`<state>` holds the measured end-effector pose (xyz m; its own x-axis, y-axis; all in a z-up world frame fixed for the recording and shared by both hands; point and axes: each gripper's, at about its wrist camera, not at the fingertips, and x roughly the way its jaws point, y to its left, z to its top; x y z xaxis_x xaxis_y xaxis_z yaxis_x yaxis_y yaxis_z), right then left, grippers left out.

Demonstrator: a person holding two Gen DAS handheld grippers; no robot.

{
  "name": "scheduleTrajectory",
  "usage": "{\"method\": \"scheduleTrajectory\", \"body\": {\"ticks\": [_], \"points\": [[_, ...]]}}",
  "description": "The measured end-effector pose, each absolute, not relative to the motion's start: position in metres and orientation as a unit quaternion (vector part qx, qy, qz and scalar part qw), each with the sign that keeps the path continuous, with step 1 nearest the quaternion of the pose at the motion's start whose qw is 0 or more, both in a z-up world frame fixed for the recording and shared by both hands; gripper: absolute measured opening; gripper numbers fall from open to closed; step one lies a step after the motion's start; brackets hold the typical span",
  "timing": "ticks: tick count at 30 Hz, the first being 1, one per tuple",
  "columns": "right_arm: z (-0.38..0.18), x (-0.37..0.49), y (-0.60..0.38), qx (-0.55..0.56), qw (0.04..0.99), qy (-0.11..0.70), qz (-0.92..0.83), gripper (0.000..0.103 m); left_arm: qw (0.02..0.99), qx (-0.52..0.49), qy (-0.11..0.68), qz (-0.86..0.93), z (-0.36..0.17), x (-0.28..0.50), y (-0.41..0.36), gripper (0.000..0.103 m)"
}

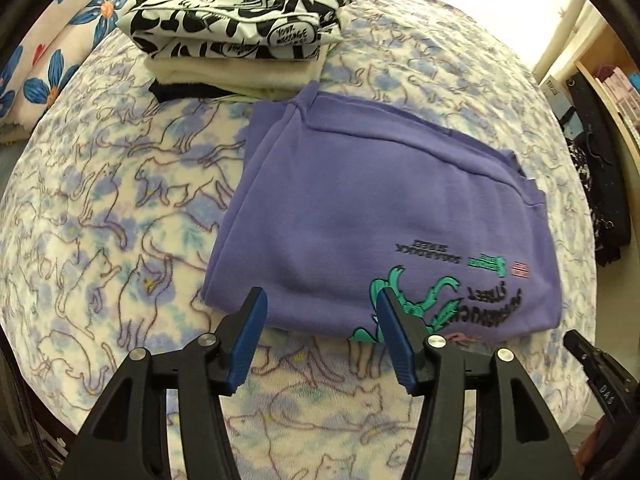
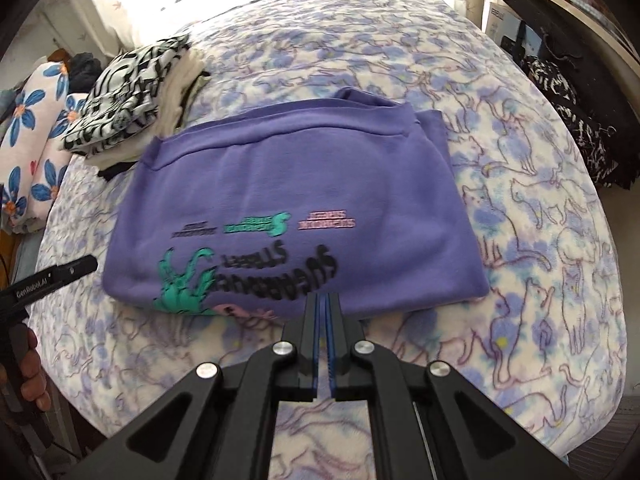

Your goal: Fold large clothes

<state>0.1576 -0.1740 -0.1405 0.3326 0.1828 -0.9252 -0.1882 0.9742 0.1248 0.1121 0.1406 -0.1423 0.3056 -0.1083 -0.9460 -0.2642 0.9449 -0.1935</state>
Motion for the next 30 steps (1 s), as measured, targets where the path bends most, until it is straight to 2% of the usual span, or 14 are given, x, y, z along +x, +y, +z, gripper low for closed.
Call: {"method": "scheduleTrajectory", "body": {"ticks": [6, 13, 15, 18, 23, 27, 30], "points": [[-0.129, 0.145, -0.153, -0.012, 0.812, 0.569, 0.130, 0.003, 0.787, -0.167, 0.593, 0.026, -0.129, 0.107, 0.143, 0.058], [-0.131, 0.141, -0.128, -0.026, 0.807, 0.572, 0.144, 0.003, 0.778, -0.183, 0.600, 0.005, -0.136, 0.104, 0.150, 0.068], [-0.134, 0.142, -0.123, -0.026, 0.805, 0.573, 0.150, 0.007, 0.775, -0.194, 0.602, 0.010, -0.141, 0.102, 0.154, 0.070], [-0.141, 0.143, -0.118, -0.025, 0.803, 0.573, 0.162, 0.018, 0.769, -0.210, 0.604, 0.020, -0.153, 0.097, 0.158, 0.075], [-0.161, 0.148, -0.114, -0.023, 0.804, 0.567, 0.176, 0.018, 0.754, -0.257, 0.604, 0.023, -0.182, 0.080, 0.159, 0.083], [-0.171, 0.153, -0.116, -0.021, 0.818, 0.546, 0.179, 0.018, 0.738, -0.316, 0.596, 0.013, -0.215, 0.064, 0.157, 0.084], [-0.175, 0.158, -0.120, -0.013, 0.831, 0.526, 0.178, 0.018, 0.738, -0.376, 0.560, -0.003, -0.238, 0.056, 0.160, 0.084]]}}
